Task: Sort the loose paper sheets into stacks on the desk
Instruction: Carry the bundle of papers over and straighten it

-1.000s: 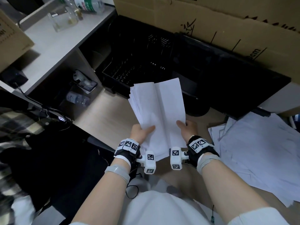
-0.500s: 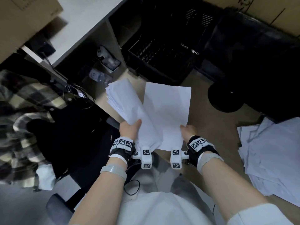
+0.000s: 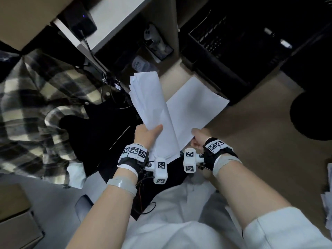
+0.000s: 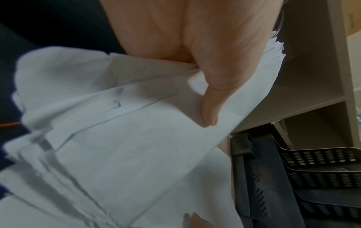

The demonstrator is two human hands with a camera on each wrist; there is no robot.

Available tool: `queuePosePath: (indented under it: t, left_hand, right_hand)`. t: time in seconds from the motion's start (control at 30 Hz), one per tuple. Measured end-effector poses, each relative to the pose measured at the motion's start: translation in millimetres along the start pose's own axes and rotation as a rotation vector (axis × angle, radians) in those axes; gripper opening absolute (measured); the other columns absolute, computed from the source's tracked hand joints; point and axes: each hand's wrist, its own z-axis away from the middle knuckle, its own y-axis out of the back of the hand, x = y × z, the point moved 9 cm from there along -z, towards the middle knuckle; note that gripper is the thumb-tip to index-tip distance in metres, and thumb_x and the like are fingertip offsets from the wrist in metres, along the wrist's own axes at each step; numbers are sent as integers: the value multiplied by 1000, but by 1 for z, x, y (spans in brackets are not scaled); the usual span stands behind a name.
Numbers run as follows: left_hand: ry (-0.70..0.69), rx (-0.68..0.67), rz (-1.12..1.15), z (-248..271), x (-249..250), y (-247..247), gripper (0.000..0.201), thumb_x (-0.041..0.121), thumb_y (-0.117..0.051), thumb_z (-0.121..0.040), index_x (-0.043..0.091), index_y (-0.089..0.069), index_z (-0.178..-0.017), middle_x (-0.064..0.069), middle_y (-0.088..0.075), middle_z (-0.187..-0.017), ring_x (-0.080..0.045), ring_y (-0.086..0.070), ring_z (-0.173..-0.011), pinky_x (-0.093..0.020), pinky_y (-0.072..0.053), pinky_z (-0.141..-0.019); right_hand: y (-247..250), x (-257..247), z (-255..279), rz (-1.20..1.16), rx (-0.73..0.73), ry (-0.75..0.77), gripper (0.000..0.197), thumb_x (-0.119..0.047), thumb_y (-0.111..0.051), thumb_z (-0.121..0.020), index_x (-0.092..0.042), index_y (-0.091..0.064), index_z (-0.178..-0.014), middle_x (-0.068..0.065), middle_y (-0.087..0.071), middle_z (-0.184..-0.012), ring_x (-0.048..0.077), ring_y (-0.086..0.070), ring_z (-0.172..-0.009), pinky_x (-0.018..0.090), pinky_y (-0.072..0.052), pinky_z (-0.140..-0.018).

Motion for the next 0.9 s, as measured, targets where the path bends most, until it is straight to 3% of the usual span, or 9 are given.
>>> queuePosePath:
  t: [0.07,0.17,0.23,0.37,0.47,0.57,0.67,0.77,0.9]
  left_hand:
    - [1,-15,-37,-9,-2,0,21,22,-76,-83,10,-74,-100,-2,-76,-92,-18,-73,-85,-34,-59,-80]
    - [10,-66,-76,-17,-4,-5,12,23,-76,-83,16,-72,-93,-1,-75,-93,-19,-72,-88,-36,-58,-85]
    - [10,-82,-91,-21,-5,-7,10,24,-76,-83,19,-71,-91,-1,-75,-94,-19,-72,-89,-36,-58,-85]
    - [4,-101,-77,-25,0,-9,14,19,-75,-85,14,-71,-97,2,-73,-89,-15,-71,-84,-24,-56,-72]
    - [-35,-136,-98,-23,8,-20,21,19,-77,-85,9,-72,-103,0,-74,-92,-13,-70,-84,-21,-55,-71]
    - [-43,-161,-120,-20,7,-42,29,25,-82,-79,10,-75,-103,-3,-76,-95,-17,-73,-88,-34,-59,-83]
    - [-72,-207,-113,-8,11,-72,37,32,-84,-74,8,-75,-100,-4,-77,-95,-19,-74,-90,-39,-59,-86]
    - [-79,-305,-172,12,19,-105,36,38,-73,-88,4,-74,-100,-7,-76,-93,-22,-72,-88,-33,-58,-81]
    - [-55,-392,-153,38,17,-130,36,39,-57,-99,5,-68,-95,1,-69,-79,-12,-65,-72,-10,-47,-57]
  right_hand:
    - [-5,-6,-7,-90,3,-23,4,-9,-47,-93,-6,-49,-94,15,-62,-71,18,-62,-47,22,-44,-39]
    - [-10,-15,-18,-140,-46,-11,10,-6,-49,-97,-9,-50,-88,12,-62,-85,12,-66,-49,23,-54,-54]
    - [-14,-22,-18,-154,-75,-13,8,-5,-49,-98,-8,-51,-90,14,-63,-91,17,-67,-57,25,-54,-54]
    - [-10,-29,-12,-87,-41,-51,5,-6,-57,-89,-3,-54,-85,12,-61,-62,27,-55,-64,29,-45,-51]
    - [5,-34,-5,-29,14,0,13,-17,-65,-81,-7,-59,-75,12,-60,-69,23,-52,-55,33,-50,-57]
    - [23,-50,15,-12,63,198,35,-29,-77,-74,-13,-63,-101,6,-68,-92,24,-66,-77,43,-57,-78]
    - [18,-53,50,-89,-159,298,41,-19,-80,-82,-19,-59,-117,-1,-70,-105,15,-69,-86,30,-60,-65]
    - [47,-41,64,-75,-97,338,36,-10,-78,-83,-11,-59,-114,0,-67,-98,10,-66,-80,19,-57,-57]
    - [85,-16,64,-155,-44,334,29,-9,-77,-83,-5,-64,-108,13,-71,-102,17,-68,-78,21,-57,-62]
